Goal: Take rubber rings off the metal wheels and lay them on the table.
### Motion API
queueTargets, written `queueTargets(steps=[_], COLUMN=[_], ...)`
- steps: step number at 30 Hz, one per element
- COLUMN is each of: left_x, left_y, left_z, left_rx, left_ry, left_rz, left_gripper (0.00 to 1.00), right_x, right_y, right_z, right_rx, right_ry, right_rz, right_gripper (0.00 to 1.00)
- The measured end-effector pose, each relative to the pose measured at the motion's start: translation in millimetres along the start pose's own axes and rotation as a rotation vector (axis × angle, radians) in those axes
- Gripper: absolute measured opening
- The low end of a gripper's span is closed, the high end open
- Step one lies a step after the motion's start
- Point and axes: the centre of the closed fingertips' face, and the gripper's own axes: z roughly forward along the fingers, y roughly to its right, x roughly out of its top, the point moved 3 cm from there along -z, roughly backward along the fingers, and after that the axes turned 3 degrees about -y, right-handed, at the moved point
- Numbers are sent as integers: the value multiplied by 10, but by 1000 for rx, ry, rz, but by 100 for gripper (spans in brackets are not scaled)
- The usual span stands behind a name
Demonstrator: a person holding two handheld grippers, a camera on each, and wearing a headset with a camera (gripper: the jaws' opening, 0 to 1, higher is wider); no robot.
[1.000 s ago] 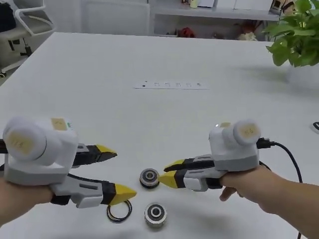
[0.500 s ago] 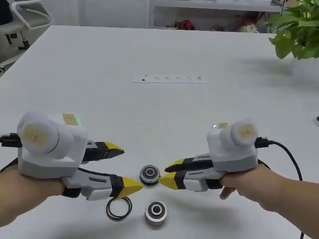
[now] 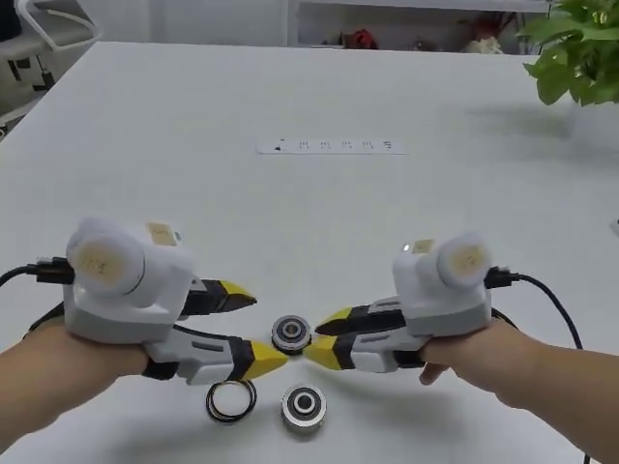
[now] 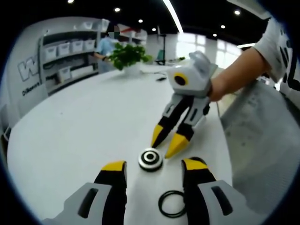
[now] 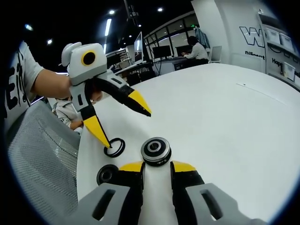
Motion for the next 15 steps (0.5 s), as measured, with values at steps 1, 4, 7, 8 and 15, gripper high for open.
queueTargets(steps=[1,4,7,8,15], left_x=[-2,-14,-34,-37,-55], left_y=[-3,-5,-23,-23,-13], left_z=[14,50,89,98,175], left_rx=[0,-3,-2,-3,-15], left_ry=[-1,-6,-13,-14,-27], left_rz=[-1,-8,-15,-16,-8], left_gripper=[47,43,41,41,36], right_x=[-4,-18,-12,-9,-8], right_y=[0,0,-5,-4,6], right_z=[4,15,20,22,21], right_rx=[0,1,2,2,1], right_ry=[-2,-6,0,1,7], right_rz=[-2,-7,-11,-12,-9], right_gripper=[19,18,18,18,17])
